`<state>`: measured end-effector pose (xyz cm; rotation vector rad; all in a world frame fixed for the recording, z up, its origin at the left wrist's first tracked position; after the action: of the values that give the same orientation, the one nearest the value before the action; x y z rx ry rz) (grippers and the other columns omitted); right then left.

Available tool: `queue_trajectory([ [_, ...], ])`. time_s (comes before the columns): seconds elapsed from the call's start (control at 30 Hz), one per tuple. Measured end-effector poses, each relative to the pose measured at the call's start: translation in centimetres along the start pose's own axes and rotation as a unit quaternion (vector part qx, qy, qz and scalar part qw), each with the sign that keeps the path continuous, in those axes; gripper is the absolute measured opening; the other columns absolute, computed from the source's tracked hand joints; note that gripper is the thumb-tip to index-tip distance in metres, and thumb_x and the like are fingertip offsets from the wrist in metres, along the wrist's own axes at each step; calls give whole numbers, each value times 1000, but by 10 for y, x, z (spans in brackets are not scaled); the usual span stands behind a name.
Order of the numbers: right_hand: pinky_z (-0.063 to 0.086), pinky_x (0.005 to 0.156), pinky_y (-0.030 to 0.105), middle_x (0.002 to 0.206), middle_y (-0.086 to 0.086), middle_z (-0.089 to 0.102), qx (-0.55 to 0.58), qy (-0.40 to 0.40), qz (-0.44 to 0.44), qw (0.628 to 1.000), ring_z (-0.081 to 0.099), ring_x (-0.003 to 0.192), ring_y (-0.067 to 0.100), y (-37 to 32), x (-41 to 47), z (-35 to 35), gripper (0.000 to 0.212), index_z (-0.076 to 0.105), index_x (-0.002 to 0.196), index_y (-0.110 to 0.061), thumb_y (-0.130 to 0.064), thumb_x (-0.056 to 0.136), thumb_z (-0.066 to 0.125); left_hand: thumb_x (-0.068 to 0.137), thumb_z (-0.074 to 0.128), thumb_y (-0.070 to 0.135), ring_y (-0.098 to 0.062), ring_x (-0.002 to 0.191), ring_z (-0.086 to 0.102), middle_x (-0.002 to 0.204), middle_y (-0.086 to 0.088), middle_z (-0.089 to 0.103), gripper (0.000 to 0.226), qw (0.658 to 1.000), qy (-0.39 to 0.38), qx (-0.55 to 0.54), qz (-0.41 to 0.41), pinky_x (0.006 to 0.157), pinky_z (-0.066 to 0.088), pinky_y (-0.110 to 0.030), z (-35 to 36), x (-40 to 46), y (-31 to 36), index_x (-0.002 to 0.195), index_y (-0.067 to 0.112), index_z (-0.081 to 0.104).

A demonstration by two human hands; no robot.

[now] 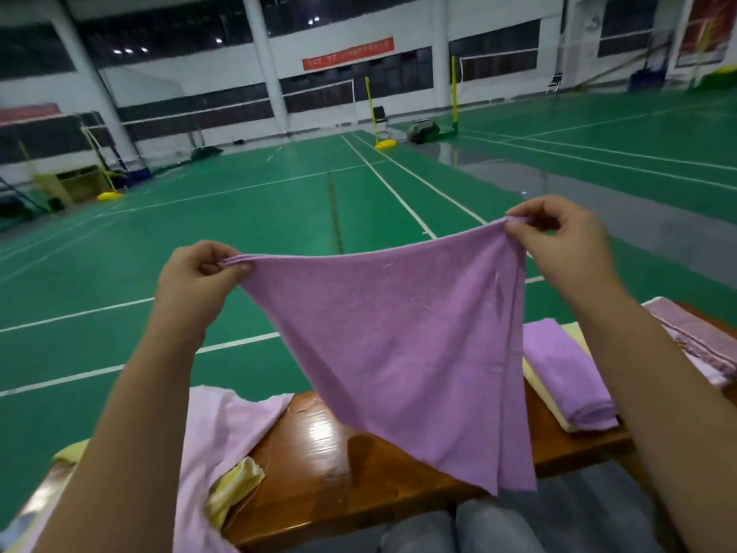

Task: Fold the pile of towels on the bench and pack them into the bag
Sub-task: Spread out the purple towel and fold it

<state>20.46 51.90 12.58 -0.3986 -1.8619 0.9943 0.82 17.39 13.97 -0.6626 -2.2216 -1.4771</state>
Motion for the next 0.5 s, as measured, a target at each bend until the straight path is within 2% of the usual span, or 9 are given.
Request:
queue_trajectory([
  [0.07, 45, 69, 14, 80, -8, 62, 33, -11, 18, 999, 55, 75, 6, 4, -1, -2, 20, 63, 80, -27, -9, 86, 67, 84, 67, 0, -1, 56, 48, 53, 19, 60, 23, 996, -44, -71, -29, 61, 38, -21, -3, -4, -1, 74, 20, 60],
  [0.17, 48, 65, 13, 83, -11, 58, 77, -40, 40, 995, 55, 73, 6, 7, -1, -1, 23, 61, 78, -29, -8, 88, 65, 88, 60, -3, -3, 60, 52, 56, 15, 60, 22, 981, -92, -156, -64, 65, 46, -18, -3, -10, -4, 76, 14, 55],
  [0.23, 48, 64, 17, 85, -8, 57, 101, -66, 52, 991, 54, 75, 8, 9, 0, 1, 22, 61, 80, -27, -7, 89, 63, 89, 56, -5, -1, 55, 53, 54, 13, 58, 24, 969, -102, -202, -101, 58, 49, -14, -1, -11, -8, 74, 13, 50],
  [0.33, 49, 60, 14, 86, -3, 58, 155, -93, 86, 980, 56, 76, 9, 11, 0, 5, 21, 62, 81, -24, -5, 89, 61, 87, 56, -7, -4, 55, 49, 54, 11, 54, 28, 962, -100, -222, -123, 51, 45, -12, 1, -14, -14, 72, 14, 46],
  [0.43, 52, 63, 16, 83, 1, 59, 205, -102, 110, 967, 60, 74, 8, 16, -2, 6, 18, 63, 83, -19, -3, 89, 61, 86, 58, -7, -5, 60, 50, 58, 11, 58, 23, 962, -106, -223, -112, 54, 46, -12, 1, -16, -17, 77, 14, 52],
  [0.5, 52, 63, 17, 75, -3, 63, 238, -106, 116, 958, 62, 69, 4, 17, -4, 6, 12, 64, 82, -18, -7, 85, 65, 79, 66, 2, -5, 63, 56, 63, 10, 64, 12, 957, -121, -242, -108, 59, 49, -12, 0, -18, -18, 81, 13, 61],
])
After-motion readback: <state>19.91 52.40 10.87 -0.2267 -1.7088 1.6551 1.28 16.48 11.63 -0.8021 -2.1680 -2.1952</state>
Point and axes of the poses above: each hand's wrist, its own x-axis towards the middle knuckle, its own z-axis out of the palm, y = z × x, the point moved 3 cm from there along x, towards the middle knuckle
